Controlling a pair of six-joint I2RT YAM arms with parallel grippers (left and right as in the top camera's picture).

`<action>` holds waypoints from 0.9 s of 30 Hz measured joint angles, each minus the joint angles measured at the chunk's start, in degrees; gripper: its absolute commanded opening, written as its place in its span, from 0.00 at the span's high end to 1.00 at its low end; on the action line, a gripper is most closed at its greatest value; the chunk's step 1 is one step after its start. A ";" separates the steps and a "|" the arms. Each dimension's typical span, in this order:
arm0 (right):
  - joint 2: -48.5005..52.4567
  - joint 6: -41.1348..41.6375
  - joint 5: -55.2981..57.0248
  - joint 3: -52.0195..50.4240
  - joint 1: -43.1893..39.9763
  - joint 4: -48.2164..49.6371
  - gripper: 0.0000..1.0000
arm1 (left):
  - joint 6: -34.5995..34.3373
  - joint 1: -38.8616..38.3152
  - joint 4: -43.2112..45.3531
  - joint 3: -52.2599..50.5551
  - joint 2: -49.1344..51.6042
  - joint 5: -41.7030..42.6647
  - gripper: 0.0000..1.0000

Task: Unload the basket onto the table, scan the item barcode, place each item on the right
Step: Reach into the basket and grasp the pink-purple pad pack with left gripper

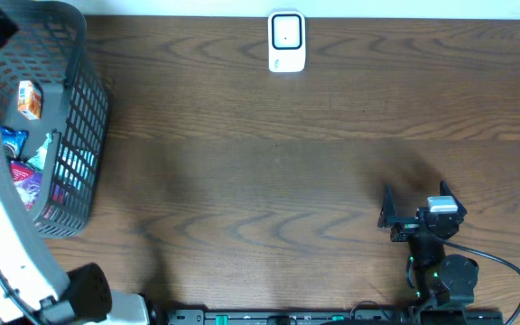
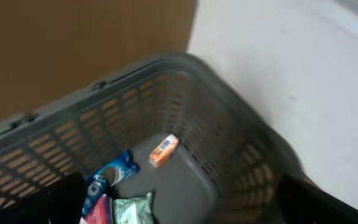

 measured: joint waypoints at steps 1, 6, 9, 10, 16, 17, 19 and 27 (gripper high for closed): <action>0.00 0.00 -0.02 0.00 0.00 0.00 0.01 | -2.05 1.95 -1.36 0.11 0.57 0.35 0.02; 0.00 0.00 0.00 0.00 0.00 0.02 0.01 | -8.87 10.75 -10.69 0.11 3.13 0.15 0.02; 0.00 0.00 0.00 0.00 0.00 0.02 0.01 | -10.43 12.87 -13.99 -0.28 5.55 -0.76 0.01; 0.00 0.00 0.00 0.00 0.00 0.00 0.01 | -10.99 12.94 -15.15 -1.29 7.13 -0.90 0.03; 0.00 0.00 0.00 0.00 0.00 0.00 0.01 | -11.69 12.13 -17.79 -4.57 12.63 -2.60 0.05; 0.00 0.00 0.00 0.00 0.00 0.00 0.01 | -11.69 12.04 -18.29 -5.11 13.70 -3.06 0.05; 0.00 0.00 0.00 0.00 0.00 0.00 0.01 | -12.22 11.96 -20.00 -6.25 15.82 -4.11 0.05; 0.00 0.00 0.00 0.00 0.00 0.02 0.01 | -15.98 11.96 -19.08 -16.26 18.62 -6.10 0.11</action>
